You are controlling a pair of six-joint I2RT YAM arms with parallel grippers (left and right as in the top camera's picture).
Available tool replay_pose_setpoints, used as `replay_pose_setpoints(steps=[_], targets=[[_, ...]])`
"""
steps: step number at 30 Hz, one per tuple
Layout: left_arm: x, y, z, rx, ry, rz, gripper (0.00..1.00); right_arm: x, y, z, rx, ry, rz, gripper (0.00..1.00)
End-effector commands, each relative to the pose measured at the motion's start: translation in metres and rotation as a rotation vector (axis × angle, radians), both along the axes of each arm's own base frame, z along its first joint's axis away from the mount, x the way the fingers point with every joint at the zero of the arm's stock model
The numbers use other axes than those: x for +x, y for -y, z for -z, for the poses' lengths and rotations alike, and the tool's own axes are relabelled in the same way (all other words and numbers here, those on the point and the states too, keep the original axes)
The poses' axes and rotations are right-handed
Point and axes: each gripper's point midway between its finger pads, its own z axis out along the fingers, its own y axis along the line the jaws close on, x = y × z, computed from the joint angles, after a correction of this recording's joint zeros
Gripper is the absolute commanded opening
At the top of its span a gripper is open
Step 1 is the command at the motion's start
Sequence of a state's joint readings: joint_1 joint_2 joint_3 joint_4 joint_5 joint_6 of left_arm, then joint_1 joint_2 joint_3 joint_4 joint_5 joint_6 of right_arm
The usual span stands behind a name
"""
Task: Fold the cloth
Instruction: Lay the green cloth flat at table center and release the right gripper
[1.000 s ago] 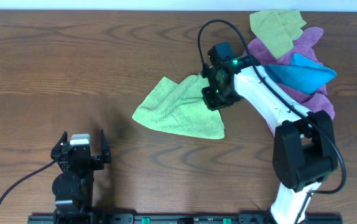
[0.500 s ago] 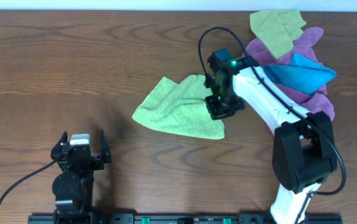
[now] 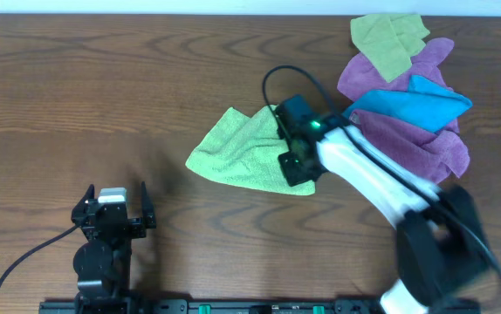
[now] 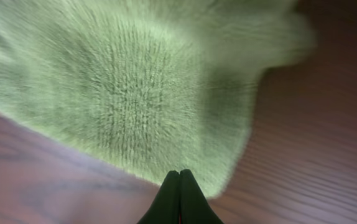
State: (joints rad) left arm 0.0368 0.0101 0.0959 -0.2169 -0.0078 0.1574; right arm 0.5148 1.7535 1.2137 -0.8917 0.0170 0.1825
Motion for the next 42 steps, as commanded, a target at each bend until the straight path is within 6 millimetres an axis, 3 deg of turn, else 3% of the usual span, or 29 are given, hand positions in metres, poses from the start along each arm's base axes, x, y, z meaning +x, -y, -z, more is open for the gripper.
replay_pose_setpoints(steps=[1,7,12,17,27,32,35,42], targets=[[0.000,-0.002,0.015,-0.003,-0.032,-0.013,0.95,-0.007,0.012,-0.026,0.038,0.120,0.040,0.02],[0.000,-0.002,0.015,-0.003,-0.032,-0.013,0.95,-0.038,0.017,0.008,0.113,0.100,0.083,0.01],[0.000,-0.002,0.015,-0.003,-0.032,-0.013,0.95,-0.029,0.016,0.017,0.129,0.147,0.094,0.02],[0.000,-0.002,0.015,-0.003,-0.032,-0.013,0.95,-0.021,0.022,0.037,0.116,0.130,0.122,0.02],[0.000,-0.002,0.015,-0.003,-0.032,-0.013,0.95,-0.029,0.026,0.069,0.075,0.039,0.131,0.02],[0.000,-0.002,0.015,-0.003,-0.032,-0.013,0.95,-0.064,0.039,0.074,0.025,-0.108,0.235,0.01],[0.000,-0.002,0.015,-0.003,-0.032,-0.013,0.95,-0.092,0.038,0.071,0.041,-0.241,0.310,0.02],[0.000,-0.002,0.015,-0.003,-0.032,-0.013,0.95,-0.131,0.039,0.061,0.030,-0.418,0.397,0.01]])
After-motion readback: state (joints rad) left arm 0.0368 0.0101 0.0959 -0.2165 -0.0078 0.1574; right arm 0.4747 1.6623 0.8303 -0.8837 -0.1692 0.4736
